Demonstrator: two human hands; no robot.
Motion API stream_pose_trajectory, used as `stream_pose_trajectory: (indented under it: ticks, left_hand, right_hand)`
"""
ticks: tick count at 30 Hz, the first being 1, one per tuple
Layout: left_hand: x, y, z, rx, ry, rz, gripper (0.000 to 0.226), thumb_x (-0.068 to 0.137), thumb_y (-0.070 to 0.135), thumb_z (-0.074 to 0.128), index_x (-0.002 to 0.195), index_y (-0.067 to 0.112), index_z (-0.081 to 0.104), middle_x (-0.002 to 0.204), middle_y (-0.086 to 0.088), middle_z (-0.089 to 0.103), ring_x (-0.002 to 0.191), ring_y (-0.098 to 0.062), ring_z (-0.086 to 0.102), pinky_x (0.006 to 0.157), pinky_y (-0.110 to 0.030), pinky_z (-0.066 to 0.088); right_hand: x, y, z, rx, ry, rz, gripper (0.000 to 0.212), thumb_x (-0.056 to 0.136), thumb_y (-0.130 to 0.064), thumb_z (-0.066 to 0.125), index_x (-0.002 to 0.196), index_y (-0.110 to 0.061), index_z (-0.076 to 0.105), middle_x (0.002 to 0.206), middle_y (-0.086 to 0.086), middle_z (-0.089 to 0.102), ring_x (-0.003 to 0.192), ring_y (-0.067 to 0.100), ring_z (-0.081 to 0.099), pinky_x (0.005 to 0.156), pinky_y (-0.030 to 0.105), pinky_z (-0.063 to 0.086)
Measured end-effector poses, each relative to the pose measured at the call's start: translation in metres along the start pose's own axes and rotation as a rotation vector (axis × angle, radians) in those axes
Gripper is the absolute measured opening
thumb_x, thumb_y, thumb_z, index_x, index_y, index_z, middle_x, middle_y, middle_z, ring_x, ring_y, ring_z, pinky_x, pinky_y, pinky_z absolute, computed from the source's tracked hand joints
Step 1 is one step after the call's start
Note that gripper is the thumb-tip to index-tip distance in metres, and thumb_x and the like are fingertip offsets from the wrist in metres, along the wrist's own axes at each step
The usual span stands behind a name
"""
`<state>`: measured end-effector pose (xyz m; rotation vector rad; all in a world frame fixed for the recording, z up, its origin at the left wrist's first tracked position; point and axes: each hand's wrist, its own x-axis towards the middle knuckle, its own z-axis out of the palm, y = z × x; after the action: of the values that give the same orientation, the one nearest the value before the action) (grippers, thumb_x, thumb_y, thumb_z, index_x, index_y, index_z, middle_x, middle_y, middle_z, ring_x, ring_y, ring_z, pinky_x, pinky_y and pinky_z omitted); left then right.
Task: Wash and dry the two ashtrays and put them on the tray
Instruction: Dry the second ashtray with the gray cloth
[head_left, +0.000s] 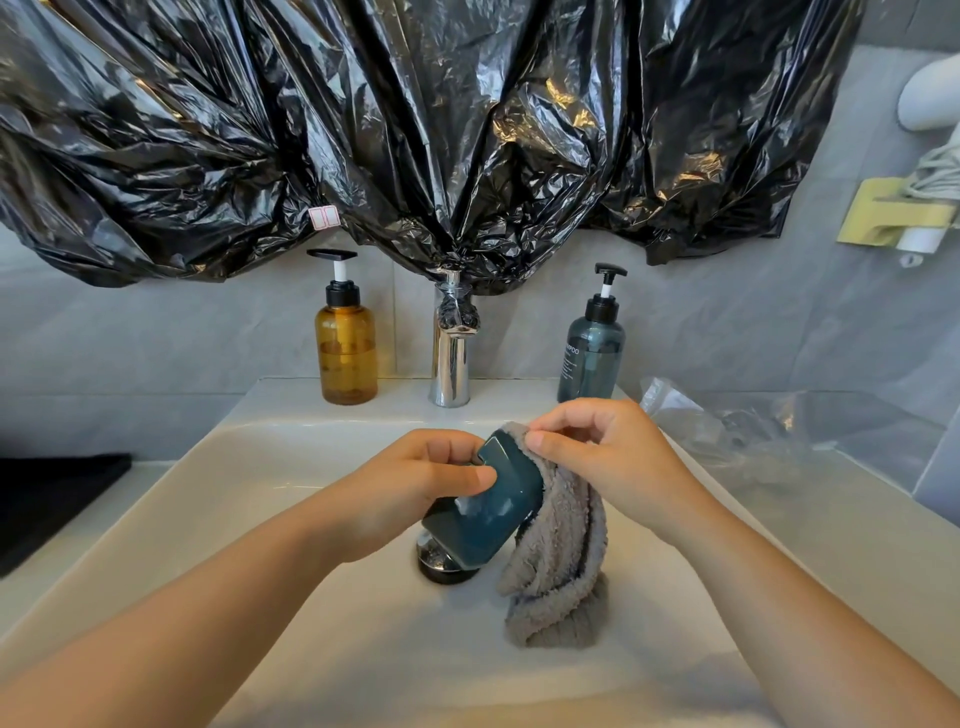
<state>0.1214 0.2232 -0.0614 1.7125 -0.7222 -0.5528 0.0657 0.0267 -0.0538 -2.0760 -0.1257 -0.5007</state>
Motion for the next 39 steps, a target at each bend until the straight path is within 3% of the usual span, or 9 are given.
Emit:
stream_pose_trajectory:
  ticks: [4,11,16,21,25,29,33,36,39]
  left_hand:
    - [-0.001,0.002,-0.001,0.084,-0.03,0.013,0.023,0.093,0.01,0.058,0.114,0.005,0.063,0.11,-0.013,0.071,0.104,-0.029,0.067,0.097,-0.044,0.051]
    - [-0.005,0.005,-0.005,0.076,-0.001,0.066,0.019,0.095,0.002,0.051,0.107,0.006,0.064,0.102,-0.009,0.074,0.094,-0.022,0.07,0.085,-0.031,0.056]
    - [-0.005,0.006,-0.007,-0.003,-0.023,0.076,0.023,0.095,0.002,0.051,0.115,0.005,0.062,0.111,-0.012,0.072,0.101,-0.027,0.068,0.088,-0.035,0.056]
    - [-0.002,0.009,-0.001,-0.169,-0.026,-0.042,0.037,0.077,0.015,0.063,0.112,0.004,0.062,0.097,-0.009,0.072,0.087,-0.019,0.068,0.077,-0.028,0.053]
    - [0.001,0.005,0.005,-0.204,0.084,-0.161,0.026,0.091,0.019,0.058,0.112,0.005,0.062,0.097,-0.015,0.072,0.083,-0.023,0.065,0.075,-0.029,0.049]
    - [0.002,0.0,0.002,-0.088,0.083,-0.054,0.027,0.082,0.018,0.065,0.107,0.01,0.068,0.096,-0.011,0.073,0.083,-0.021,0.067,0.074,-0.029,0.053]
    - [0.0,0.0,-0.002,-0.019,0.079,0.028,0.019,0.093,0.008,0.057,0.108,0.01,0.067,0.093,-0.008,0.074,0.082,-0.02,0.068,0.073,-0.03,0.055]
    - [-0.002,0.003,-0.001,-0.017,0.08,0.066,0.02,0.094,0.003,0.052,0.103,0.011,0.067,0.084,0.002,0.074,0.077,-0.015,0.069,0.067,-0.022,0.053]
    - [-0.002,0.004,-0.002,0.016,0.072,0.08,0.021,0.094,0.003,0.052,0.11,0.006,0.066,0.094,-0.006,0.075,0.082,-0.017,0.07,0.068,-0.022,0.053]
  right_hand:
    - [0.003,-0.003,0.009,0.008,0.012,-0.074,0.011,0.084,-0.022,0.072,0.083,-0.032,0.075,0.085,-0.013,0.073,0.084,-0.001,0.066,0.076,0.013,0.051]
    - [0.009,0.015,0.002,0.311,0.007,0.304,0.015,0.093,-0.024,0.062,0.086,-0.023,0.076,0.092,-0.001,0.075,0.095,0.018,0.067,0.087,0.035,0.052]
    - [0.01,0.016,0.004,0.521,-0.079,0.383,0.018,0.099,-0.023,0.052,0.103,-0.015,0.068,0.106,0.01,0.071,0.104,0.024,0.065,0.097,0.042,0.048]
    - [0.006,0.016,0.012,0.539,-0.111,0.356,0.016,0.098,-0.02,0.053,0.094,-0.016,0.068,0.096,0.009,0.072,0.094,0.022,0.067,0.094,0.042,0.048]
    - [0.004,0.016,0.02,0.498,-0.173,0.346,0.015,0.096,-0.02,0.056,0.099,-0.017,0.07,0.105,0.009,0.074,0.104,0.024,0.068,0.094,0.038,0.052]
    - [0.005,0.014,0.015,0.346,-0.064,0.261,0.013,0.094,-0.024,0.06,0.089,-0.026,0.073,0.096,-0.001,0.073,0.097,0.017,0.065,0.082,0.031,0.048]
    - [0.008,0.018,0.007,0.138,0.138,0.182,0.01,0.091,-0.021,0.063,0.088,-0.026,0.071,0.093,-0.004,0.071,0.094,0.012,0.064,0.09,0.033,0.051]
    - [0.006,0.015,0.007,0.193,0.167,0.112,0.005,0.089,-0.019,0.067,0.09,-0.022,0.071,0.091,-0.002,0.072,0.091,0.013,0.066,0.085,0.026,0.052]
    - [0.002,0.004,0.01,0.142,0.117,-0.076,0.008,0.088,-0.018,0.068,0.088,-0.025,0.071,0.086,-0.005,0.071,0.084,0.009,0.064,0.075,0.017,0.051]
